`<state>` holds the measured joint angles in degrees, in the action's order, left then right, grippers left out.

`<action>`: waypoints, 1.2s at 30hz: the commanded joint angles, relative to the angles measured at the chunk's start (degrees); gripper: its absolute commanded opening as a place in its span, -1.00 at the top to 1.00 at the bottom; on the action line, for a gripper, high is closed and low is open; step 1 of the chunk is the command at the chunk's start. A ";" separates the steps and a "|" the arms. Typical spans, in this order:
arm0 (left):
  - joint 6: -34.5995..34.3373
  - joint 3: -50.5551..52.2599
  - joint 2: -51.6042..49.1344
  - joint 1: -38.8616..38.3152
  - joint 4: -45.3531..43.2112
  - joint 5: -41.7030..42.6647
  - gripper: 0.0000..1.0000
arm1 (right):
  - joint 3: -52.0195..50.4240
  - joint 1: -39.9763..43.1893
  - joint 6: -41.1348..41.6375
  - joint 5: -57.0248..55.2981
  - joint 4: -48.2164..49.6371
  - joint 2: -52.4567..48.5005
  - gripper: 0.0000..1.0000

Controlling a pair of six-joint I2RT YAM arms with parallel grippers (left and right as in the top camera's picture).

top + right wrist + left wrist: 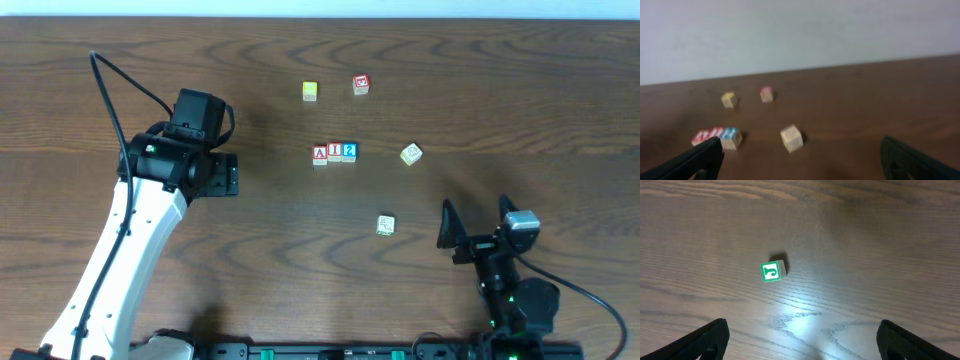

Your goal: Spell out Ai2

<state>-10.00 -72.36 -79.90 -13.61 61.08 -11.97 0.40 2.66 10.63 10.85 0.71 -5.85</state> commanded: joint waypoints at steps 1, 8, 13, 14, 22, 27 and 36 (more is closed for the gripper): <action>1.01 -0.22 -0.15 0.17 0.17 -0.13 -0.91 | -0.11 -0.48 1.77 -0.96 -4.20 4.00 -0.98; 1.01 -0.22 -0.15 0.17 0.17 -0.13 -0.91 | -0.09 -0.63 1.79 -1.31 -4.09 5.57 -0.99; 1.01 -0.22 -0.15 0.20 0.17 -0.13 -0.91 | -0.09 -0.85 1.75 -1.22 -4.00 5.55 -0.98; 1.01 -0.22 -0.15 0.17 0.17 -0.13 -0.91 | -0.09 -0.85 1.75 -1.22 -4.00 5.51 -0.99; 1.01 -0.22 -0.15 0.20 0.17 -0.13 -0.91 | -0.09 -0.85 1.75 -1.22 -4.00 5.51 -0.99; 1.01 -0.22 -0.13 0.17 0.22 -0.13 -0.91 | -0.09 -0.85 1.75 -1.22 -4.00 5.51 -0.99; 1.01 9.97 19.80 -0.35 -14.32 1.51 -0.91 | -0.09 -0.85 1.75 -1.20 -4.00 5.53 -0.99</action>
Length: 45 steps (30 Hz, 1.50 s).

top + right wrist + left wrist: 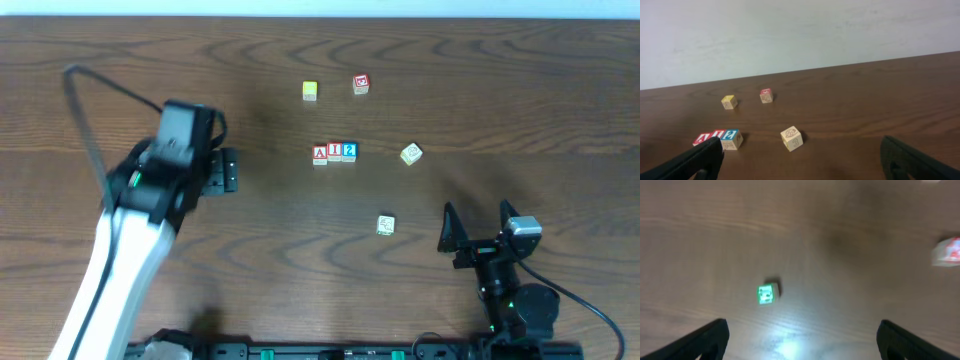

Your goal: Spell out Ai2

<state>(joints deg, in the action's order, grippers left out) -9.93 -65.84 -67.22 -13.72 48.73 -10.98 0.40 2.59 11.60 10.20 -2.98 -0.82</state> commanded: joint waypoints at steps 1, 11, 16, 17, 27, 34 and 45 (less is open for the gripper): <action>0.98 7.32 12.33 -0.24 -5.81 0.46 -0.91 | -0.09 -0.76 0.79 -0.57 -0.31 0.48 -0.99; 1.16 32.48 47.63 1.64 -29.79 -3.13 -0.91 | -0.09 -0.79 0.79 -0.55 -0.31 0.48 -0.98; 1.53 41.22 57.77 2.71 -33.75 -2.89 -0.91 | -0.09 -0.79 0.81 -0.55 -0.31 0.48 -0.99; 2.01 42.60 58.75 2.89 -34.18 -2.43 -0.91 | -0.09 -0.79 0.79 -0.55 -0.31 0.48 -0.99; 0.68 56.26 63.82 3.21 -39.21 -0.72 -0.91 | -0.09 -0.79 0.79 -0.55 -0.31 0.50 -0.98; 0.48 65.64 66.45 3.26 -58.23 0.74 -0.91 | -0.09 -0.76 0.79 -0.57 -0.31 0.48 -0.98; 1.29 65.59 67.08 11.21 -54.86 2.60 -0.91 | -0.09 -0.79 0.79 -0.55 -0.31 0.48 -0.98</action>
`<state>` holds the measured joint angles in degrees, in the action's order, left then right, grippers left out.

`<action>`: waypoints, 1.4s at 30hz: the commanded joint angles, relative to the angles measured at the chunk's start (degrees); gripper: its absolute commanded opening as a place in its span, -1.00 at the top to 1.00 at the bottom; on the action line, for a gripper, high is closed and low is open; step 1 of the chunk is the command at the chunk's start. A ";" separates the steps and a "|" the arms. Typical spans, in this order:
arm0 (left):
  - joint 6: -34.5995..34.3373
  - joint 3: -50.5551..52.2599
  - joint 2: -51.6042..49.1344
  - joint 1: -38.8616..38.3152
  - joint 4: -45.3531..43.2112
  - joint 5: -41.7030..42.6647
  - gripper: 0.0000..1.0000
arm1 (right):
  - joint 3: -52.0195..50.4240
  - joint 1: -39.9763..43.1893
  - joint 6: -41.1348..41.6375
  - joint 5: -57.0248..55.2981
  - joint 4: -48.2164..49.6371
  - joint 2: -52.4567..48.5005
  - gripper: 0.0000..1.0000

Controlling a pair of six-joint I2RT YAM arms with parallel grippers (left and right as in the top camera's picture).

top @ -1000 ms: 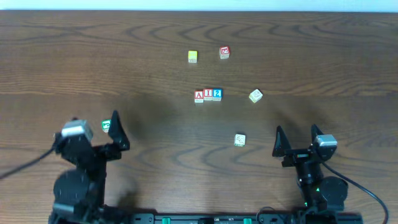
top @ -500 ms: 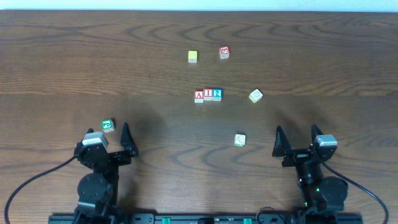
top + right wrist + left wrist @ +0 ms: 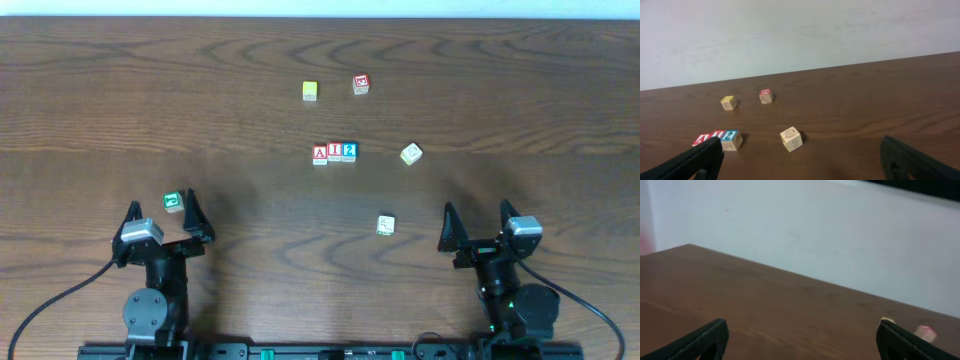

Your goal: Spell out Ai2

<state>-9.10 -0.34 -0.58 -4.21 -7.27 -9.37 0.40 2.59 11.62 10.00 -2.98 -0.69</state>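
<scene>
Three blocks stand touching in a row mid-table: a red A block [image 3: 320, 153], a red i block [image 3: 334, 151] and a blue 2 block [image 3: 348, 151]. The right wrist view shows the same row [image 3: 717, 138] at its lower left. My left gripper [image 3: 160, 215] is folded back at the near left edge, open and holding nothing, as the left wrist view [image 3: 800, 345] also shows. My right gripper [image 3: 477, 215] sits at the near right edge, open and holding nothing, with its fingers [image 3: 695, 162] spread wide.
A green block [image 3: 174, 202] lies just beyond the left gripper. A yellow block [image 3: 310, 91] and a red block [image 3: 361, 84] sit at the back. A tan 3 block [image 3: 791, 138] is to the right of the row. Another tan block [image 3: 386, 225] lies nearer.
The left arm was stretched out over the left of the table, looking down at the green block. Now it is folded at the near edge, its open gripper pointing level. The right arm has not moved.
At first the open left gripper hung close above the green block. Then it was higher, with the block smaller in its view. Now that arm is folded back at the near edge. The A, i, 2 row and the right arm stayed unchanged throughout.
</scene>
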 commanded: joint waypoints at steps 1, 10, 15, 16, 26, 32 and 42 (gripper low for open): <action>1.57 0.09 0.44 2.19 2.69 0.83 -0.91 | -0.09 -0.79 0.76 -0.37 -0.31 0.37 -0.99; 7.82 0.07 0.37 2.40 11.17 2.05 -0.90 | -0.09 -0.79 0.76 -0.37 -0.31 0.35 -0.98; 7.85 0.07 0.37 2.40 11.02 2.10 -0.91 | -0.09 -0.79 0.76 -0.35 -0.31 0.35 -0.98; 7.85 0.07 0.35 2.40 11.02 2.10 -0.91 | -0.09 -0.79 0.76 -0.37 -0.28 0.37 -0.98; 7.85 0.07 0.33 2.40 11.02 2.10 -0.91 | -0.09 -0.79 0.76 -0.37 -0.31 0.37 -0.99; 7.85 0.07 0.33 2.40 10.99 2.10 -0.91 | -0.09 -0.76 0.79 -0.37 -0.31 0.37 -0.98; 7.85 0.07 0.33 2.40 10.99 2.10 -0.91 | -0.09 -0.79 0.76 -0.37 -0.31 0.37 -0.99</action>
